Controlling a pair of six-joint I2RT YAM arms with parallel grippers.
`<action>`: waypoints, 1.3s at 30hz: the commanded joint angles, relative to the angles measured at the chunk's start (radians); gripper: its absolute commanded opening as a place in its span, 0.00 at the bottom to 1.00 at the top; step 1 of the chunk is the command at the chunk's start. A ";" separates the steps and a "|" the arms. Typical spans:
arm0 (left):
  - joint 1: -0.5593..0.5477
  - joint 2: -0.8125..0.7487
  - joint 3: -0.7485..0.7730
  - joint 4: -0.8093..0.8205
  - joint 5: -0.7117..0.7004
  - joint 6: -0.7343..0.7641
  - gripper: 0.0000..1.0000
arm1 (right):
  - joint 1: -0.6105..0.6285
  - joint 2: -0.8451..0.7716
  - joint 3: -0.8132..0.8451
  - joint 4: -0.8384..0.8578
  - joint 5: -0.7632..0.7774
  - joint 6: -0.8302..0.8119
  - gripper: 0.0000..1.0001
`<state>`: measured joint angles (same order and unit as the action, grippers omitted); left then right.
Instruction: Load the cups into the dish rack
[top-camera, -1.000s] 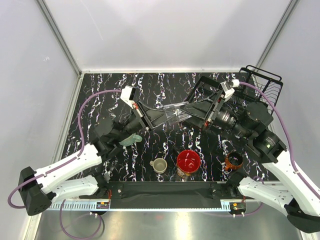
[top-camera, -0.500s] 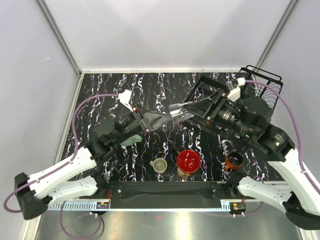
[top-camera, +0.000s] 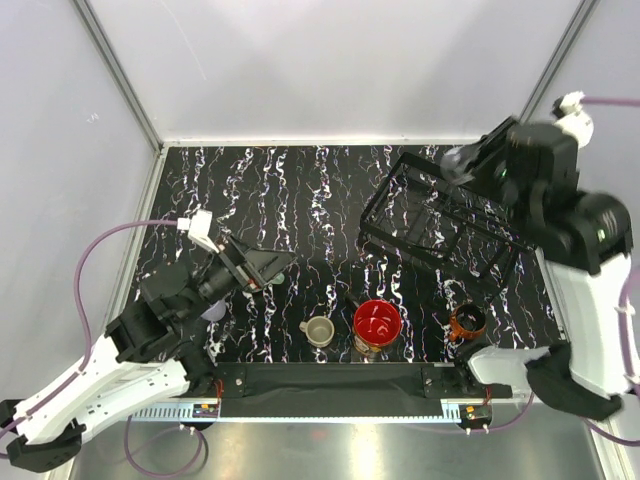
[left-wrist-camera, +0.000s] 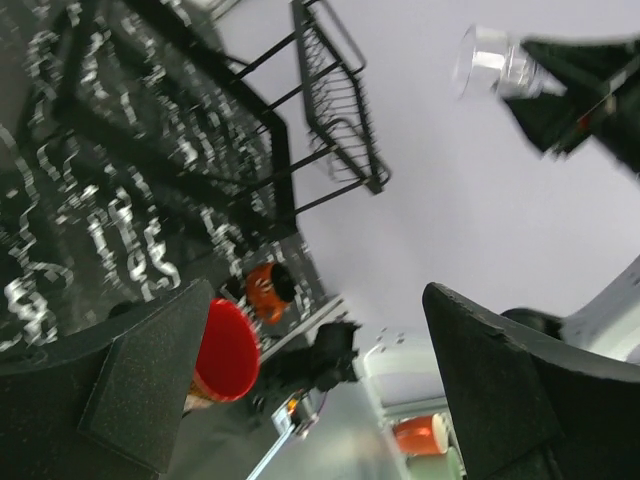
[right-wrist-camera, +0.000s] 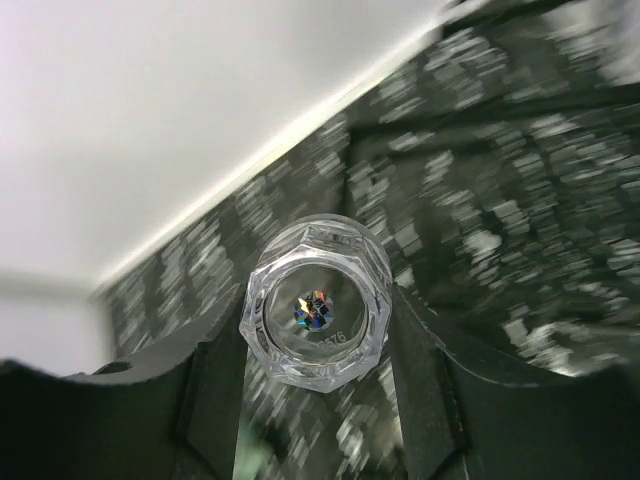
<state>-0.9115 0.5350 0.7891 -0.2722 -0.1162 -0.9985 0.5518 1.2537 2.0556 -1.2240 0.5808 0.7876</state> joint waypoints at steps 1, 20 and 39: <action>-0.003 -0.075 -0.036 -0.113 -0.017 0.021 0.94 | -0.223 0.099 0.057 -0.068 -0.031 -0.164 0.00; -0.003 -0.403 -0.194 -0.294 0.110 -0.017 0.94 | -0.616 0.506 0.156 0.061 -0.049 -0.182 0.00; -0.003 -0.372 -0.117 -0.407 0.119 0.112 0.94 | -0.684 0.625 0.087 0.093 -0.047 -0.165 0.00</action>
<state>-0.9115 0.1524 0.6231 -0.6693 -0.0139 -0.9241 -0.1177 1.8622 2.1372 -1.1835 0.5186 0.6353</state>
